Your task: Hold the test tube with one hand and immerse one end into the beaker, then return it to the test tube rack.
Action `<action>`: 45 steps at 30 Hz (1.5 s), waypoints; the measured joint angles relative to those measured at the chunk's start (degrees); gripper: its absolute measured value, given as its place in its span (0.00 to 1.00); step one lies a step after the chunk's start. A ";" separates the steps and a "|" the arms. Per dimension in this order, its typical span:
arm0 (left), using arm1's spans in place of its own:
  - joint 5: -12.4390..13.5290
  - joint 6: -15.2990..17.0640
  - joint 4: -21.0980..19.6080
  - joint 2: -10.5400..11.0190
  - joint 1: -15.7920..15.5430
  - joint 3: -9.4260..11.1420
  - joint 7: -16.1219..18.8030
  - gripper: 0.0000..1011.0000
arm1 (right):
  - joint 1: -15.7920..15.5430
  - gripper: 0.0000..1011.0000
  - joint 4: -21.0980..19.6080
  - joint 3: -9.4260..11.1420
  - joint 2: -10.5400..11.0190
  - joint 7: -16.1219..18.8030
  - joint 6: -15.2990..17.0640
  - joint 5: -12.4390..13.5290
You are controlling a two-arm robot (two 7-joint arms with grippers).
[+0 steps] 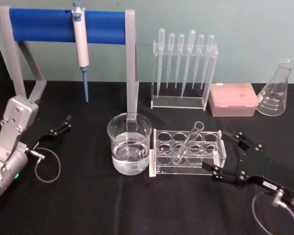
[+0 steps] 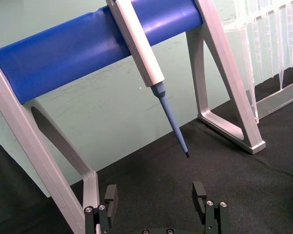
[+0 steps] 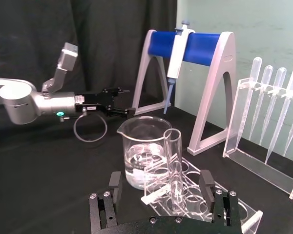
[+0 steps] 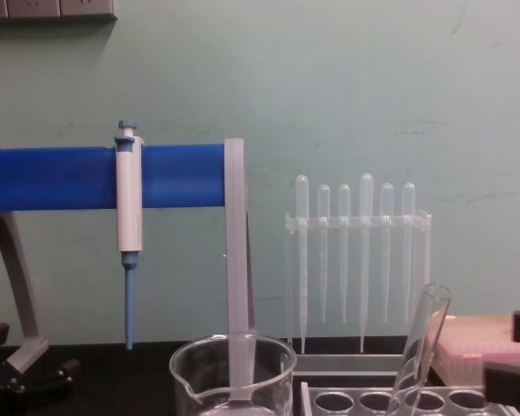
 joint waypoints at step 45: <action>0.00 0.00 0.00 0.00 0.00 0.00 0.00 0.99 | 9.65 0.83 3.91 -6.54 -11.21 -9.57 10.09 -6.55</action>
